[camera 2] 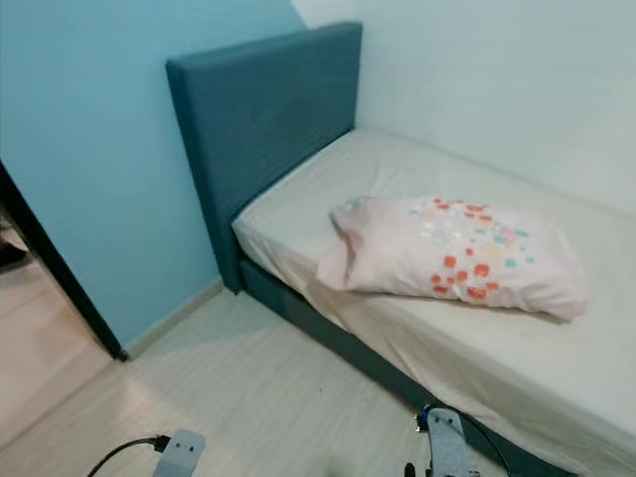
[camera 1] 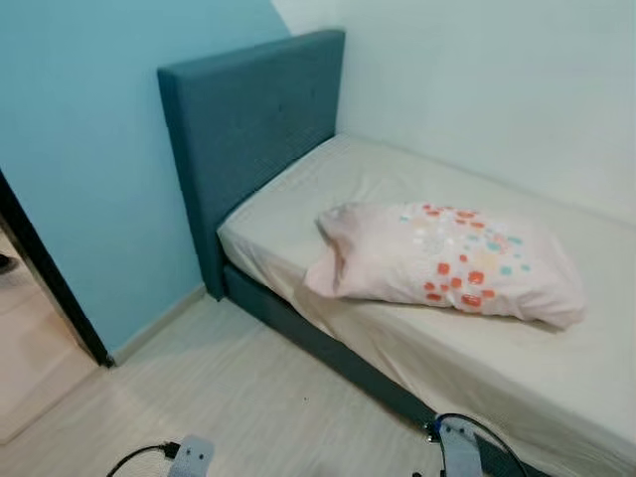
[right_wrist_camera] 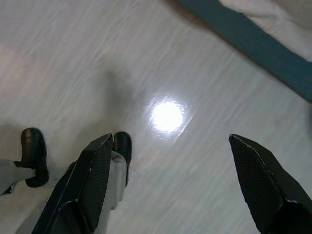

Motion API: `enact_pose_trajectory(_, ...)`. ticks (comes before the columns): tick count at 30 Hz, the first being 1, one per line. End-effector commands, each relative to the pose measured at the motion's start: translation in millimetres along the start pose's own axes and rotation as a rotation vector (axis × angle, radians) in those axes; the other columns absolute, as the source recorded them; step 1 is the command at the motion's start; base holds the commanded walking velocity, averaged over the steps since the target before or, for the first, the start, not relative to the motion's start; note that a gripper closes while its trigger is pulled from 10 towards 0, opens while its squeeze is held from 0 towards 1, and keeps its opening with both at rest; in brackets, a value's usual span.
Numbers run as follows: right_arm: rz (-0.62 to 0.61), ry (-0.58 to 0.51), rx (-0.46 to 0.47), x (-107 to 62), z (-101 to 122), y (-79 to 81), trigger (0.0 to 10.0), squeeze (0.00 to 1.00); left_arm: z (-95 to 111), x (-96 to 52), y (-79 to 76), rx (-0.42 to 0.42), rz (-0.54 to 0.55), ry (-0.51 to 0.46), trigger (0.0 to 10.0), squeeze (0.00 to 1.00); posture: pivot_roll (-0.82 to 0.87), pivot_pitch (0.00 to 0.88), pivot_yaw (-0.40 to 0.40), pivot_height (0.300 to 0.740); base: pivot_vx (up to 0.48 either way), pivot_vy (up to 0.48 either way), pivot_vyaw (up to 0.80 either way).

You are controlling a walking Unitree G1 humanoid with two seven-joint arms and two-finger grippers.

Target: Clean up the room

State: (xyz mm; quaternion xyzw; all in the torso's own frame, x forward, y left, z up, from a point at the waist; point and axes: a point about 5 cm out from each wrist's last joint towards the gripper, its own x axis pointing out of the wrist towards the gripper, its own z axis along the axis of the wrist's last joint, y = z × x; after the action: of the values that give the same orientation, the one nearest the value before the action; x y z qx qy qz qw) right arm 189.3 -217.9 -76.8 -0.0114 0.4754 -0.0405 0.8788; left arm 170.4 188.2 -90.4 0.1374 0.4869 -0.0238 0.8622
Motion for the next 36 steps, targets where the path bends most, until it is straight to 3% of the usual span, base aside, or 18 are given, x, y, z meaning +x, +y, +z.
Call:
enact_pose_trajectory(1, 0.006, 0.01, -0.004, -0.1, -3.2, 1.9, 10.0, 0.0, -2.9, -0.4, 1.1, -0.001, -0.001, 0.007, 10.0, 0.0, 0.05, 0.0, -0.069, 0.74, 0.0, -0.48, 0.0)
enact_pose_trajectory(10, 0.005, 0.01, -0.005, -0.1, -3.0, 1.6, 10.0, 0.0, -2.4, -0.3, 0.7, -0.003, -0.004, 0.006, 10.0, 0.0, 0.05, 0.0, -0.071, 0.74, 0.0, -0.053, 0.0)
enact_pose_trajectory(22, 0.006, 0.012, -0.006, -0.1, -3.3, 2.0, 10.0, 0.0, -1.3, -0.1, -0.1, -0.009, -0.008, 0.004, 10.0, 0.0, 0.05, 0.0, -0.07, 0.74, 0.0, -0.48, 0.0)
enact_pose_trajectory(26, 0.008, 0.014, -0.009, -0.1, -4.0, 2.6, 10.0, 0.0, -0.3, -0.1, -0.1, -0.046, -0.003, -0.005, 10.0, 0.0, 0.05, 0.0, -0.069, 0.74, 0.0, -0.434, 0.0)
enact_pose_trajectory(36, 0.011, 0.019, -0.012, -0.3, -5.6, 2.7, 10.0, 0.0, 2.0, 0.3, 2.7, -0.059, 0.012, -0.008, 10.0, 0.0, 0.05, 0.0, -0.069, 0.74, 0.0, 0.0, 0.0)
